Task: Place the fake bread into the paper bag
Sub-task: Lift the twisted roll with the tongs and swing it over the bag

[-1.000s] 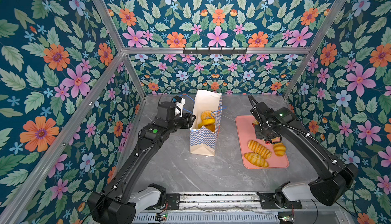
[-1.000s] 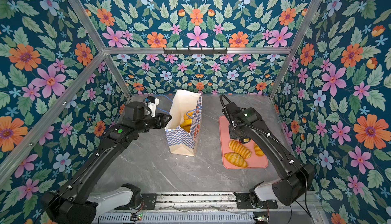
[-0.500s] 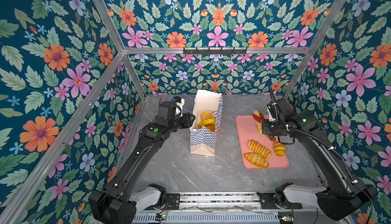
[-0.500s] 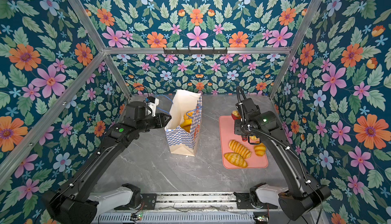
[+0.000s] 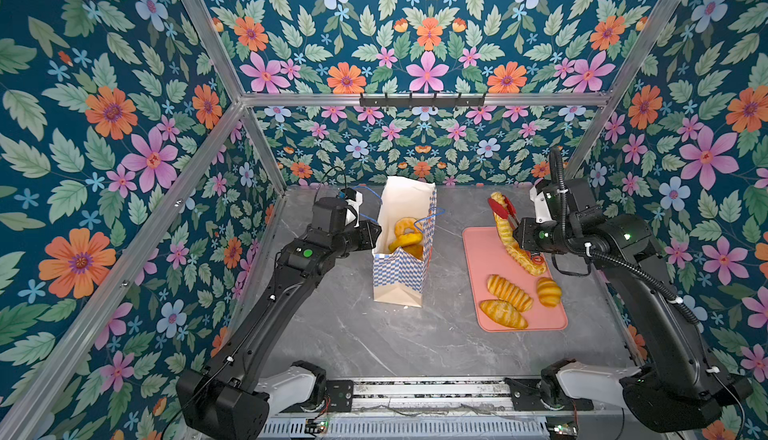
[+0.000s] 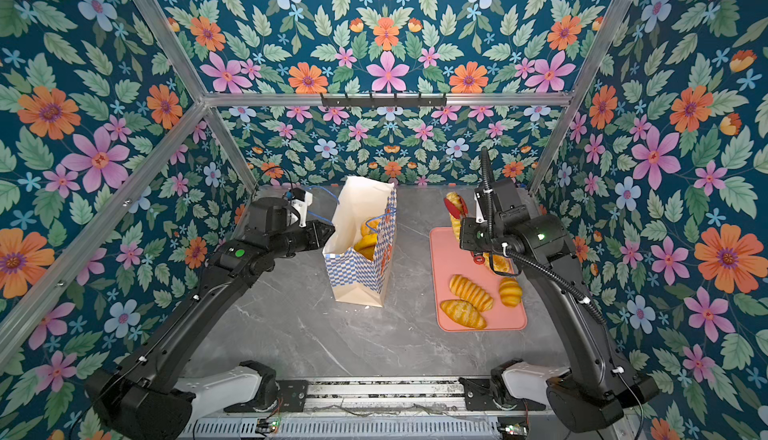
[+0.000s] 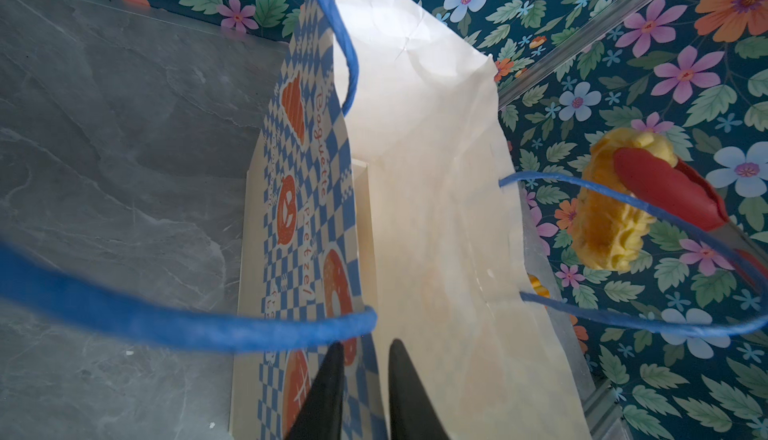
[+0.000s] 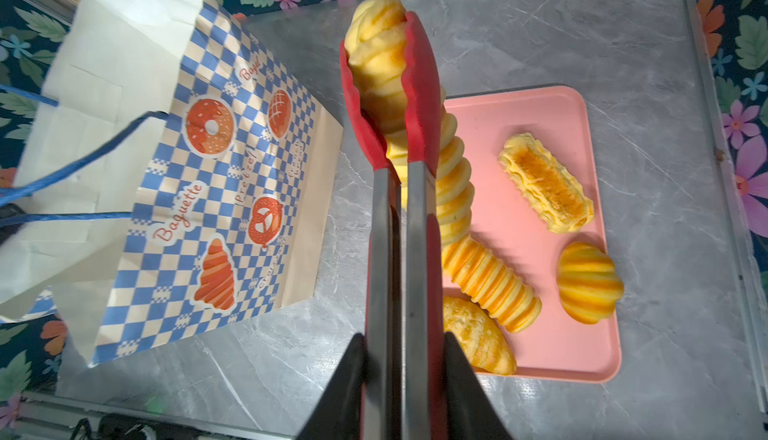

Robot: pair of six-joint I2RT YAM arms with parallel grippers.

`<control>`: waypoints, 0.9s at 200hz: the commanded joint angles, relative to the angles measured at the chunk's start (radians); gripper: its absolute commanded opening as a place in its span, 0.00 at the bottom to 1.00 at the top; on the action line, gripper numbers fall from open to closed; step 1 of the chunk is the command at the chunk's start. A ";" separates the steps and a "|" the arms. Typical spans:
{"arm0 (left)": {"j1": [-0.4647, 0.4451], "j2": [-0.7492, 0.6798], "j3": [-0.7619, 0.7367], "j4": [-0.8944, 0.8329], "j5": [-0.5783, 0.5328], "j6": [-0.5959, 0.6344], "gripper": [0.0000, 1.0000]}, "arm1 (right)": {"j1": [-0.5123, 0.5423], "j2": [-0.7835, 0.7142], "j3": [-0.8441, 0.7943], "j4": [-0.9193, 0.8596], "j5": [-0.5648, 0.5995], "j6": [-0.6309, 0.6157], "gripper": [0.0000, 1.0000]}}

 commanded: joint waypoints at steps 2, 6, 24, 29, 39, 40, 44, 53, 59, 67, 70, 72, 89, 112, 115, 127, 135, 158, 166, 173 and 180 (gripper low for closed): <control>0.000 0.006 0.009 0.006 0.005 0.000 0.19 | 0.000 0.003 0.034 0.072 -0.045 0.009 0.29; 0.000 0.007 0.009 0.006 0.006 0.000 0.19 | 0.001 0.003 0.040 0.075 -0.050 0.011 0.29; 0.000 0.010 0.009 0.005 0.008 0.000 0.16 | 0.001 0.009 0.080 0.090 -0.075 0.022 0.28; 0.000 0.011 0.009 0.006 0.008 0.000 0.15 | 0.000 0.011 0.091 0.096 -0.086 0.027 0.28; 0.000 0.011 0.009 0.006 0.007 0.000 0.14 | 0.000 0.014 0.111 0.115 -0.112 0.033 0.28; 0.000 0.011 0.009 0.006 0.006 0.000 0.14 | -0.001 0.014 0.112 0.117 -0.114 0.034 0.28; 0.000 0.011 0.009 0.005 0.007 0.001 0.14 | 0.000 0.015 0.120 0.124 -0.124 0.037 0.28; 0.000 0.010 0.009 0.006 0.005 0.000 0.15 | 0.000 0.018 0.138 0.143 -0.148 0.045 0.28; 0.000 0.009 0.009 0.004 0.005 -0.001 0.17 | 0.000 0.022 0.150 0.158 -0.165 0.051 0.28; 0.000 0.006 0.007 0.003 0.002 -0.002 0.20 | 0.000 0.029 0.165 0.175 -0.192 0.058 0.28; 0.000 0.005 0.006 0.002 0.001 -0.003 0.21 | 0.000 0.031 0.173 0.182 -0.201 0.060 0.28; 0.000 0.004 0.006 0.002 0.000 -0.003 0.22 | 0.000 0.034 0.176 0.186 -0.209 0.063 0.28; 0.000 -0.002 0.003 0.003 -0.006 -0.006 0.29 | 0.000 0.066 0.224 0.215 -0.273 0.078 0.28; 0.000 -0.004 0.002 0.000 -0.007 -0.008 0.30 | 0.001 0.120 0.284 0.260 -0.358 0.112 0.28; 0.000 -0.004 0.002 0.000 -0.006 -0.008 0.30 | 0.001 0.126 0.292 0.268 -0.369 0.117 0.28; 0.000 -0.002 0.000 0.000 -0.003 -0.008 0.27 | 0.001 0.150 0.318 0.297 -0.414 0.139 0.28; 0.000 -0.002 0.000 -0.001 -0.001 -0.008 0.25 | 0.001 0.167 0.334 0.313 -0.436 0.152 0.28; 0.000 0.000 -0.003 0.002 0.006 -0.009 0.24 | 0.007 0.206 0.372 0.344 -0.475 0.179 0.27; 0.000 0.000 -0.003 0.001 0.006 -0.008 0.24 | 0.011 0.218 0.381 0.351 -0.483 0.185 0.27; 0.000 0.000 -0.002 -0.001 0.005 -0.009 0.25 | 0.014 0.225 0.389 0.356 -0.489 0.188 0.27; 0.000 -0.002 -0.005 0.000 0.005 -0.010 0.26 | 0.018 0.232 0.393 0.362 -0.493 0.193 0.27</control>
